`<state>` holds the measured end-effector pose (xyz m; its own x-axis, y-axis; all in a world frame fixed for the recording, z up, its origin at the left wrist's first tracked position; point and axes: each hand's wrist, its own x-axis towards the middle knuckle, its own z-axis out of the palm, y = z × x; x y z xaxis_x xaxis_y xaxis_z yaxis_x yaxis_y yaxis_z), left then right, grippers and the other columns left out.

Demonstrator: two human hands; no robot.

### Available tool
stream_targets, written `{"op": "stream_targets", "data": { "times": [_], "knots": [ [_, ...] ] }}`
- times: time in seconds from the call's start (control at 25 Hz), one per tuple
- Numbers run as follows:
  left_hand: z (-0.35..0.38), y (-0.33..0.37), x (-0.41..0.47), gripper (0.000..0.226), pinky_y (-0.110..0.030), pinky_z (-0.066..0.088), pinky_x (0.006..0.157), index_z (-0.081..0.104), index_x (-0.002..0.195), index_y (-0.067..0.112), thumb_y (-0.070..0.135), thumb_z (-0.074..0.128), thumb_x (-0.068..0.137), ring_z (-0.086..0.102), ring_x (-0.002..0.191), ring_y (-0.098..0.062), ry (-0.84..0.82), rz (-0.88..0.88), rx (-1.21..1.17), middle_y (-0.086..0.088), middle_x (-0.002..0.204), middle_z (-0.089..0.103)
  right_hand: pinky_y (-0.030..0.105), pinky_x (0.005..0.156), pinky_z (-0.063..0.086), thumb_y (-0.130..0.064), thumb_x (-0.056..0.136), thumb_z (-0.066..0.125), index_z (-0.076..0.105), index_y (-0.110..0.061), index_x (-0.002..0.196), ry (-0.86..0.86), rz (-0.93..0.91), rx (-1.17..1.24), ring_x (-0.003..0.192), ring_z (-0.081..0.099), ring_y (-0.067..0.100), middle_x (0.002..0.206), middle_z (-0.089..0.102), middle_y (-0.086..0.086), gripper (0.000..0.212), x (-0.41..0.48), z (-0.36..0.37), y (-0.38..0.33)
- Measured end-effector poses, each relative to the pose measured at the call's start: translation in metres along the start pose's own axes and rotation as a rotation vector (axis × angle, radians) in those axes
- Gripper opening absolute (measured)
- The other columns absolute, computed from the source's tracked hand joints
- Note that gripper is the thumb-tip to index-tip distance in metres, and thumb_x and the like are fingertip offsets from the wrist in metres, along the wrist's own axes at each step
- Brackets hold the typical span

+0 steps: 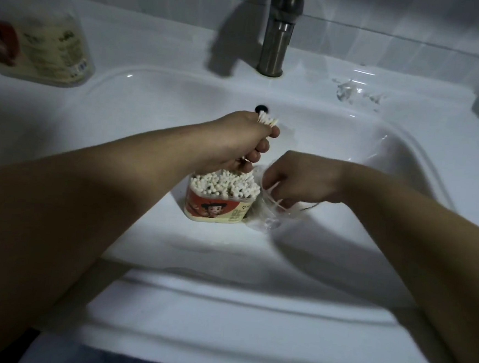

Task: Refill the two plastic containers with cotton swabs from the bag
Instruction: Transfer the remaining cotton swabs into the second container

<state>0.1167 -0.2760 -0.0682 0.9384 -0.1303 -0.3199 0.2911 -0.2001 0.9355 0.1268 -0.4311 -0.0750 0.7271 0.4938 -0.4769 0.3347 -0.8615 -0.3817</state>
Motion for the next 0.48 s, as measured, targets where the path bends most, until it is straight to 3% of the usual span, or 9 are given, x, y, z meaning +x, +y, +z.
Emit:
{"op": "stream_targets", "data": {
  "times": [0.08, 0.16, 0.32, 0.48],
  "knots": [
    [-0.001, -0.001, 0.0, 0.02, -0.026, 0.033, 0.055, 0.058, 0.102, 0.02, 0.019, 0.039, 0.107, 0.037, 0.053, -0.01, 0.002, 0.0, 0.009, 0.005, 0.067, 0.046, 0.021, 0.047, 0.039, -0.001, 0.075, 0.058, 0.055, -0.014, 0.058, -0.006, -0.019, -0.168, 0.05, 0.046, 0.011, 0.054, 0.051, -0.003, 0.022, 0.008, 0.009, -0.005],
    [-0.002, -0.001, 0.0, 0.02, -0.026, 0.033, 0.056, 0.058, 0.103, 0.02, 0.02, 0.039, 0.107, 0.037, 0.054, -0.01, -0.002, 0.002, 0.015, 0.004, 0.067, 0.046, 0.021, 0.045, 0.036, -0.007, 0.08, 0.056, 0.054, -0.016, 0.059, 0.009, -0.019, -0.296, 0.049, 0.048, 0.011, 0.052, 0.052, -0.004, 0.024, 0.014, 0.014, -0.009],
    [-0.001, -0.002, 0.001, 0.02, -0.026, 0.034, 0.055, 0.058, 0.104, 0.019, 0.02, 0.039, 0.107, 0.038, 0.054, -0.01, -0.022, 0.003, 0.036, 0.004, 0.068, 0.046, 0.02, 0.049, 0.045, -0.026, 0.085, 0.054, 0.063, -0.017, 0.063, 0.061, 0.056, -0.405, 0.042, 0.059, 0.014, 0.044, 0.06, -0.001, 0.025, 0.02, 0.016, -0.013],
    [-0.001, -0.004, 0.001, 0.019, -0.027, 0.035, 0.056, 0.059, 0.106, 0.018, 0.021, 0.041, 0.107, 0.039, 0.055, -0.01, -0.038, 0.004, 0.071, 0.004, 0.07, 0.048, 0.023, 0.055, 0.049, -0.03, 0.089, 0.055, 0.06, -0.016, 0.06, 0.044, 0.125, -0.49, 0.039, 0.055, 0.007, 0.036, 0.055, -0.003, 0.032, 0.016, 0.02, -0.019]
  ]
}}
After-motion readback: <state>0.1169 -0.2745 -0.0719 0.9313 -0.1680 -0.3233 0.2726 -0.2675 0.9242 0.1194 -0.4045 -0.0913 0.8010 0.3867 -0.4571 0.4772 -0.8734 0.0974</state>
